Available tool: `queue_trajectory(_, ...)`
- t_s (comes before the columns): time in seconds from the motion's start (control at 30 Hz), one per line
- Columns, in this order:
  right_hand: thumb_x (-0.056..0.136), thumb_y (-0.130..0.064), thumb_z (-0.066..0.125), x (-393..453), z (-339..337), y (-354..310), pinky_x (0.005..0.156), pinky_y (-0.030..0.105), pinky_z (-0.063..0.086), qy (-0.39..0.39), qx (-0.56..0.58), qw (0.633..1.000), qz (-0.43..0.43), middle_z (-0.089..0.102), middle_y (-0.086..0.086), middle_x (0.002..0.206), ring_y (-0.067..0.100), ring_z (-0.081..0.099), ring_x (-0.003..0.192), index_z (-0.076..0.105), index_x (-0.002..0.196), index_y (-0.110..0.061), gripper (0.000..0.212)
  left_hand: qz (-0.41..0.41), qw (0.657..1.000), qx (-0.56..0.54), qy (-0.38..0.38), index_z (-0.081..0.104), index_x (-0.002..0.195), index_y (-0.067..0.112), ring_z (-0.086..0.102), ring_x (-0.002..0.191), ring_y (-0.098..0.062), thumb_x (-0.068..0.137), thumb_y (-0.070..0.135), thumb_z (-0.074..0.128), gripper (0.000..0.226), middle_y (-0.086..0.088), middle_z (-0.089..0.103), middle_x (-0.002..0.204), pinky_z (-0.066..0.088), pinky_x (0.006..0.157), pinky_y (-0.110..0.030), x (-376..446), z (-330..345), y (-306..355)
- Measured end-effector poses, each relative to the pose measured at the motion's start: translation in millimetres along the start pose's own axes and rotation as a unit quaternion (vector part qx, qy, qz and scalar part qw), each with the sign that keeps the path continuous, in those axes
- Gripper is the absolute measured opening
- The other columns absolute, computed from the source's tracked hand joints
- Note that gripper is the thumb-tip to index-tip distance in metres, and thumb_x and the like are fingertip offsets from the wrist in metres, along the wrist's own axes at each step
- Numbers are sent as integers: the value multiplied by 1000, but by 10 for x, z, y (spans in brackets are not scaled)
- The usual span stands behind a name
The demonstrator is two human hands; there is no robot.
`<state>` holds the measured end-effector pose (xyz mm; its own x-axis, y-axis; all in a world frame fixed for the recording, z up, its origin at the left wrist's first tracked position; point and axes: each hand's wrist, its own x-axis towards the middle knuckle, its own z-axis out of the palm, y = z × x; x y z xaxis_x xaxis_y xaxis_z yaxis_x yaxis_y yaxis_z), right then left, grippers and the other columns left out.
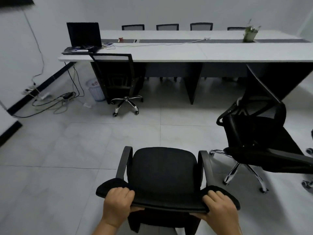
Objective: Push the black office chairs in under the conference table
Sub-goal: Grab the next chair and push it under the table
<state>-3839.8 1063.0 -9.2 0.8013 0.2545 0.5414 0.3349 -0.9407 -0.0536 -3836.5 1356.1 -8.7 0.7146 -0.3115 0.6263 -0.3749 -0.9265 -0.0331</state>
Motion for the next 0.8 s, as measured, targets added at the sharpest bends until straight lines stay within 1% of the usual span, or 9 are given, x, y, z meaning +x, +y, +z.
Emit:
queue_trajectory(0.1, 81, -73, 27, 323, 192, 149, 53, 29, 24, 4, -3, 1000, 6, 48, 2, 43, 20, 47, 40, 49, 41, -14, 75, -10, 1000, 15, -8, 58, 40, 11, 45, 30, -19, 90, 62, 17, 82, -2, 46, 36, 23, 53, -28, 270, 229, -119)
queue_trajectory(0.23, 82, -71, 28, 802, 505, 352, 53, 29, 24, 13, -12, 1000, -1, 47, 3, 43, 22, 48, 38, 49, 41, -13, 75, -12, 999, 16, -25, 57, 41, 12, 45, 30, -19, 90, 62, 18, 81, -1, 46, 36, 23, 53, -28, 695, 596, -356)
queue_trajectory(0.33, 83, -71, 26, 1215, 745, 476, 53, 29, 23, 6, -27, 1000, 0, 48, 2, 44, 21, 48, 39, 49, 43, -13, 74, -19, 999, 7, -29, 56, 41, 15, 45, 31, -16, 90, 63, 17, 79, 1, 47, 36, 25, 48, -21, 1075, 890, -575)
queue_trajectory(0.47, 84, -67, 25, 1760, 1005, 629, 54, 30, 23, -18, -55, 998, 1, 50, 1, 46, 21, 49, 42, 53, 46, -13, 71, 5, 999, -2, -48, 54, 41, 16, 45, 32, -15, 90, 62, 15, 78, 2, 47, 37, 27, 46, -19, 1612, 1239, -884)
queue_trajectory(0.53, 84, -66, 25, 1984, 1191, 699, 55, 31, 22, -21, -71, 997, 10, 50, 1, 47, 19, 44, 52, 54, 47, -14, 71, 11, 998, -9, -55, 54, 41, 16, 44, 32, -15, 90, 62, 16, 77, 2, 46, 37, 27, 46, -19, 1839, 1455, -1063)
queue_trajectory(0.6, 85, -66, 25, 2218, 1383, 767, 55, 31, 21, -19, -79, 996, 20, 50, 2, 48, 18, 32, 60, 54, 47, -14, 70, 14, 998, -25, -56, 53, 41, 15, 44, 31, -16, 90, 62, 19, 75, 0, 46, 37, 23, 51, -24, 2039, 1681, -1239)
queue_trajectory(0.67, 82, -66, 30, 2468, 1545, 837, 54, 31, 21, -15, -96, 995, 25, 50, 3, 47, 19, 27, 61, 53, 47, -14, 67, 18, 998, -34, -55, 53, 41, 15, 44, 32, -16, 90, 62, 20, 75, 0, 45, 37, 22, 52, -26, 2239, 1876, -1391)
queue_trajectory(0.73, 73, -63, 40, 2724, 1674, 912, 54, 32, 21, -9, -110, 994, 22, 50, 4, 47, 20, 27, 61, 53, 46, -13, 58, 25, 997, -36, -60, 53, 41, 17, 44, 32, -15, 90, 62, 17, 76, 2, 46, 37, 24, 48, -21, 2468, 2027, -1524)
queue_trajectory(0.8, 71, -63, 39, 2993, 1815, 1003, 54, 32, 20, -11, -107, 994, 22, 51, 4, 47, 19, 27, 61, 52, 47, -12, 58, 36, 997, -34, -63, 53, 41, 18, 45, 33, -14, 90, 61, 13, 77, 3, 46, 38, 29, 42, -20, 2725, 2189, -1657)
